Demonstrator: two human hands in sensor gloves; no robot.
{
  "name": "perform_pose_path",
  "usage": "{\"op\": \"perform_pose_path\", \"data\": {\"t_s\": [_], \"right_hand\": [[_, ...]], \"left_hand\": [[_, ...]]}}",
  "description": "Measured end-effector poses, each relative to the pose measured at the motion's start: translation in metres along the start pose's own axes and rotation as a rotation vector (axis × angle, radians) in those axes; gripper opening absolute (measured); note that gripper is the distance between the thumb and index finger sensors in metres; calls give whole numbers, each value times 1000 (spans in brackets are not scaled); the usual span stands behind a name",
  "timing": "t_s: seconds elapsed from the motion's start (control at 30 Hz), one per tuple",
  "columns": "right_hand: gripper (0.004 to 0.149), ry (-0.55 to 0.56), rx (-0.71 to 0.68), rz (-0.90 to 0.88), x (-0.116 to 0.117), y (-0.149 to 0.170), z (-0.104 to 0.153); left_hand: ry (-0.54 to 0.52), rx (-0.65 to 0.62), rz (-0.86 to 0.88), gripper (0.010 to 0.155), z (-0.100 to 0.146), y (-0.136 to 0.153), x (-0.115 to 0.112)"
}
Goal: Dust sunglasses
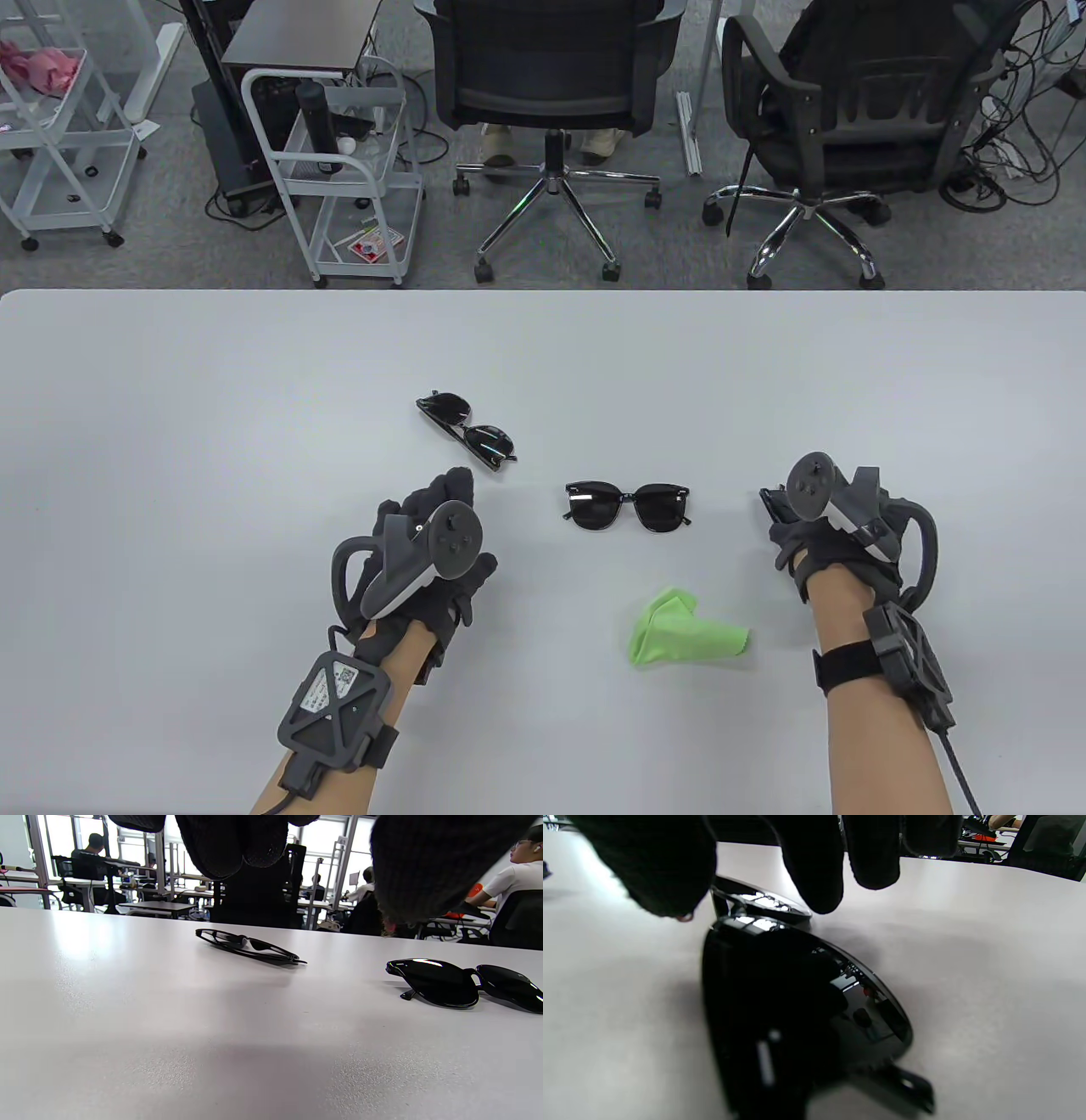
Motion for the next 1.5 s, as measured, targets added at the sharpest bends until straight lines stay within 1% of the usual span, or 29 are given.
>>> {"op": "perform_pose_path", "data": {"t_s": [0.07,0.2,0.27,0.4,0.47,0.57,0.63,0.67,0.73,0.8,0.83,0.87,0.9,0.97,1.03,1.07,1.13,1.2,1.27,1.3,1.33,1.4,1.43,1.5], "right_hand": [[72,-20,-9,9,2,-2,0],[62,-4,-13,55,3,-10,2],[53,11,-20,73,1,-14,4],[48,51,-36,-35,-6,-14,8],[48,104,-60,-80,-15,-15,13],[48,209,-157,-152,-37,-26,27],[47,298,-260,-172,-55,-47,42],[47,325,-301,-163,-61,-56,47],[47,398,-414,-118,-77,-88,67],[45,447,-483,-67,-89,-112,84],[43,504,-531,-18,-101,-128,98],[41,522,-538,-8,-105,-132,101],[39,574,-563,4,-113,-142,112],[38,605,-605,15,-121,-160,124],[38,621,-639,75,-122,-177,133],[38,649,-653,116,-120,-186,138],[38,699,-691,175,-113,-199,145],[37,742,-734,239,-102,-209,150],[37,784,-770,304,-94,-214,156],[38,816,-791,321,-91,-216,159],[37,831,-803,322,-89,-217,161],[38,843,-828,317,-87,-219,165],[38,856,-845,324,-85,-220,167],[38,866,-871,348,-83,-222,171]], "left_hand": [[0,-1,-2,99,0,0,0],[1,-2,-4,99,1,-1,-1],[4,-2,-6,99,1,-1,-1],[5,-3,-2,99,1,-1,-2],[9,-4,-2,99,1,-1,-2],[20,-12,7,98,1,-3,-4],[24,-31,23,98,2,-7,-4],[21,-38,29,97,2,-9,-4],[12,-63,56,95,4,-14,-2],[3,-82,96,93,5,-19,0],[-1,-104,133,93,7,-22,2],[-2,-115,154,93,7,-23,3],[1,-140,202,93,8,-26,5],[36,-182,312,94,8,-29,5],[98,-191,480,95,8,-29,2],[143,-201,583,96,7,-30,0],[178,-197,680,98,8,-29,-2],[178,-195,695,98,8,-28,-1],[172,-187,659,98,7,-28,-2],[186,-187,632,96,6,-28,-4],[202,-188,619,92,5,-28,-5],[270,-205,593,86,3,-29,-12],[319,-226,590,86,2,-30,-17],[354,-231,582,88,1,-30,-21]]}}
Point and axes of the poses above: the tracker on the back of each hand, its own y axis roughly to the little-finger side, its own z axis roughly from the fingertips to the wrist, x = y × z, the point moved 2 cm from there along -z, roughly from the wrist to the fingertips, and after that the axes turned 7 degrees about z, right-handed, at the moved point
